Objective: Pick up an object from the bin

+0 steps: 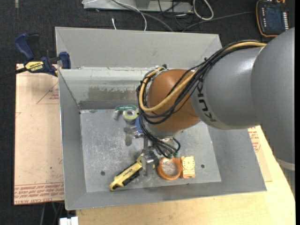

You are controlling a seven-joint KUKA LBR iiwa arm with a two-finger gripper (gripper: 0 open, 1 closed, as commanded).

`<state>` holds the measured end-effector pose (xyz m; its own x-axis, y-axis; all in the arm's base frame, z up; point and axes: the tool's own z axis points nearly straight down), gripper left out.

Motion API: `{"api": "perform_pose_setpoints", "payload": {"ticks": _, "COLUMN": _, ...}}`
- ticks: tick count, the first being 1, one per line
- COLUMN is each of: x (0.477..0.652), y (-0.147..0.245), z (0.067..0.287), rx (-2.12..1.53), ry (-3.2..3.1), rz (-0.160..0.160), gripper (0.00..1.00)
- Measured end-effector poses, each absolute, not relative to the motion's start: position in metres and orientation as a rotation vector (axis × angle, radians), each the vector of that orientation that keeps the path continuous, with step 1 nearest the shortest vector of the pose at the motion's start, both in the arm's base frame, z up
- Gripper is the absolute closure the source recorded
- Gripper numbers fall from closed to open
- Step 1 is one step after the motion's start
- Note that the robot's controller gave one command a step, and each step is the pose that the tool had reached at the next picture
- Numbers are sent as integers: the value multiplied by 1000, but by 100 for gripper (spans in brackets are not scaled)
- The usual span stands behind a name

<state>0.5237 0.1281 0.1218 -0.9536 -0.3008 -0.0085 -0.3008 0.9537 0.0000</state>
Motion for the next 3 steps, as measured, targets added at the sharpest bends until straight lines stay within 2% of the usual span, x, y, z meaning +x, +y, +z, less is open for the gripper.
{"api": "perform_pose_setpoints", "payload": {"ticks": 1, "x": 508, "y": 126, "z": 99, "rx": -918, "ry": 3006, "rz": 8, "gripper": 0}}
{"api": "perform_pose_setpoints", "payload": {"ticks": 2, "x": 516, "y": 123, "z": 70, "rx": -981, "ry": 2975, "rz": 3, "gripper": 0}}
{"api": "perform_pose_setpoints", "payload": {"ticks": 3, "x": 508, "y": 112, "z": 70, "rx": -1054, "ry": 2952, "rz": 8, "gripper": 100}}
